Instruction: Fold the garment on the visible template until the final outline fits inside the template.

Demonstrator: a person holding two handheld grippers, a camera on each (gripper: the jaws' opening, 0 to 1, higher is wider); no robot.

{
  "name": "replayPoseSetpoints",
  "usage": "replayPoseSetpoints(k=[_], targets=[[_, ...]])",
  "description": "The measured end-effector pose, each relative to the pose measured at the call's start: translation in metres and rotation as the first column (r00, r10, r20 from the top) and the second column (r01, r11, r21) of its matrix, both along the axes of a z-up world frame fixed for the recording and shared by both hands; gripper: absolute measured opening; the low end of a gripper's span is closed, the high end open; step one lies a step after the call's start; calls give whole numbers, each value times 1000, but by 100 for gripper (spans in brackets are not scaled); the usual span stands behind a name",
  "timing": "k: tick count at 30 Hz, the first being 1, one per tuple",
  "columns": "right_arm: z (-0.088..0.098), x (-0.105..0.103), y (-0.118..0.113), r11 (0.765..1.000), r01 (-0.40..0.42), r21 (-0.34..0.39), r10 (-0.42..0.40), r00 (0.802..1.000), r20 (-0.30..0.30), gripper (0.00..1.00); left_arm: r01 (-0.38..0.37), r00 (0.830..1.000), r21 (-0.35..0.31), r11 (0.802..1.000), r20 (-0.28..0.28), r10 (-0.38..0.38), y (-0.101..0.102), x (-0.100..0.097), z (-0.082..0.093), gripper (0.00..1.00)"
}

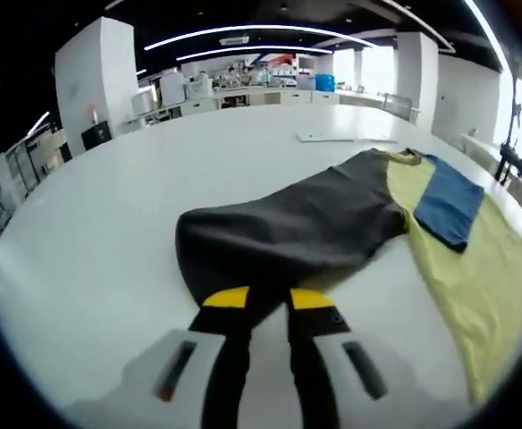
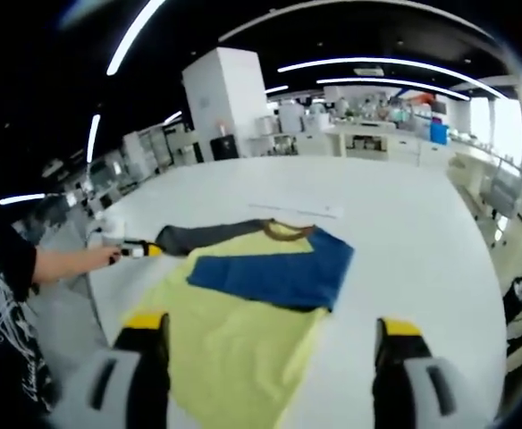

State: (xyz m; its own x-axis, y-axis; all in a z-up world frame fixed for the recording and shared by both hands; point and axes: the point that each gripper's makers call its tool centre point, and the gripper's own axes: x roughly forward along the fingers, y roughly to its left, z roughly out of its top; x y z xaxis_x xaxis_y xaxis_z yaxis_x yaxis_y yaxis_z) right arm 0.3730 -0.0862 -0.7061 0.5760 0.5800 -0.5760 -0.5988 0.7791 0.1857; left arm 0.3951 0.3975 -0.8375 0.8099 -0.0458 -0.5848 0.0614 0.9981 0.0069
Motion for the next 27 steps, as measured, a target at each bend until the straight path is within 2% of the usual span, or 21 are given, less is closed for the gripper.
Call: replayPoseSetpoints(k=[1,3,8,12,17,19,22,24,27], targets=[[0,0,-1,1000,4,0,-4,1000,-1,94,-1,1000,-11,1000,4,1,2,-1,0,8],[-1,0,-2,1000,11,-2,-11,1000,-1,93,-5,1000,7,1000,-3,5,4,-3,0,0],[0,0,-1,1000,18,7,-18,1000,-1,92,2,1000,5,1000,-16,-2,15,-10,-3,0],[0,1,1,1000,16,14,-16,1000,-5,91,-10,1000,1,1000,-23,10,15,-16,-3,0],[2,0,4,1000,9,18,-9,1000,-1,91,-30,1000,3,1000,2,30,26,-23,9,0],[2,0,4,1000,8,18,-8,1000,-5,90,-33,999,31,999,-3,33,33,-26,9,0],[2,-2,7,1000,11,19,-11,1000,-7,89,-47,999,36,998,-11,47,48,-34,8,0],[1,-1,7,1000,9,20,-9,1000,-6,89,-59,998,43,997,-14,60,49,-42,9,0],[2,-2,9,1000,2,20,-2,1000,-5,89,-89,996,53,995,-15,90,66,-49,11,0]])
